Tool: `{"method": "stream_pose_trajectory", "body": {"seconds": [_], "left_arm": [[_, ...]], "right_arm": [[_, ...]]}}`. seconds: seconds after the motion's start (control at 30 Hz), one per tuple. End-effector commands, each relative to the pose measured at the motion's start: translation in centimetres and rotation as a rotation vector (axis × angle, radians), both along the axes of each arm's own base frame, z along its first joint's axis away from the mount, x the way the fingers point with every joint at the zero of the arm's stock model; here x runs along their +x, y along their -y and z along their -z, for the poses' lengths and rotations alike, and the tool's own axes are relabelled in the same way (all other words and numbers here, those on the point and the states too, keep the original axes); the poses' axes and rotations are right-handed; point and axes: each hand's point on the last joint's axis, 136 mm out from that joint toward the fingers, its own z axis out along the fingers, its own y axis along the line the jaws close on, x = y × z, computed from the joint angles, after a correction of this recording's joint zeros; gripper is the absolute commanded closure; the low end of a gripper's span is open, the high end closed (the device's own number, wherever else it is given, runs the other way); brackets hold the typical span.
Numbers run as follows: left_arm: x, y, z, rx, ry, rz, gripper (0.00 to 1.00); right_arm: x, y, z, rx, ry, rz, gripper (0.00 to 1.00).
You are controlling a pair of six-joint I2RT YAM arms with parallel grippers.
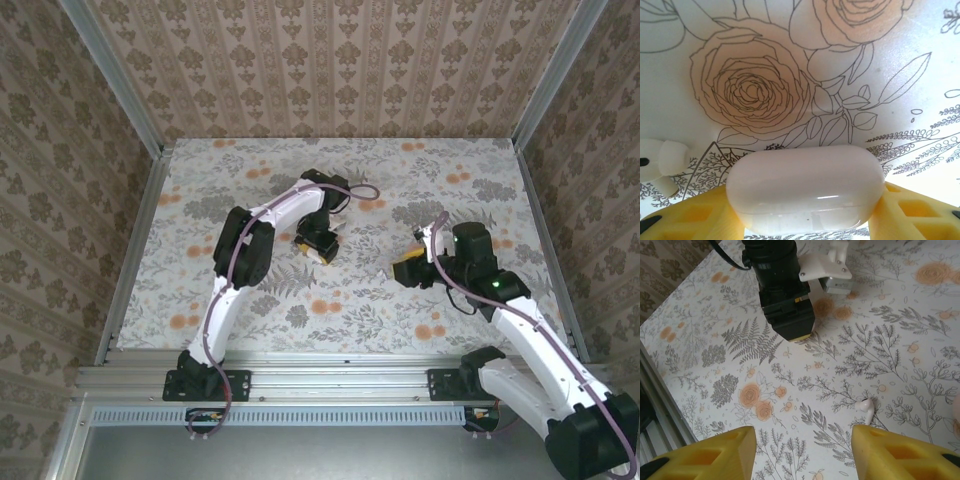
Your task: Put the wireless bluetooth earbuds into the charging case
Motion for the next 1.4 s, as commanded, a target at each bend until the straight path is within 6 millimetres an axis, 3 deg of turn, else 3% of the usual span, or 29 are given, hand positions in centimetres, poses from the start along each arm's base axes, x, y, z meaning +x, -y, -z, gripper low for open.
{"method": "stream_pose_trajectory", "body": {"seconds": [0.0,0.17,0.33,0.5,0.63,0.8,1.07,1.37], "left_arm": [[-0.2,-0.1,-1.4,-0.028,0.038,0.045,0.47],[-0.7,-0.2,-2.4,-0.071,0.061,0.079,0.50],[-1.7,-0.1,-4.8,-0.139,0.091,0.127,0.50],[-3.6,0.5,-6.2,-0.274,0.135,0.190,0.50],[-5.9,1.1,-6.8,-0.370,0.160,0.293,0.49],[-8.2,2.2,-8.1,-0.491,0.220,0.434,0.48],[-9.5,3.1,-10.8,-0.652,0.378,0.570,0.49],[-10.0,3.3,-11.6,-0.679,0.451,0.679,0.49]], "right_arm": [[0.3,0.7,-1.9,0.006,0.025,0.072,0.50],[0.0,1.6,-2.0,0.045,0.000,0.159,0.50],[0.2,3.1,-1.0,0.017,-0.054,0.265,0.52],[0.8,2.7,0.1,0.033,-0.125,0.284,0.50],[1.7,1.5,0.7,0.087,-0.234,0.284,0.49],[2.3,-1.6,0.9,0.166,-0.442,0.171,0.43],[1.7,-4.1,1.4,0.269,-0.611,0.068,0.45],[1.7,-6.6,0.6,0.396,-0.644,-0.043,0.48]]}}
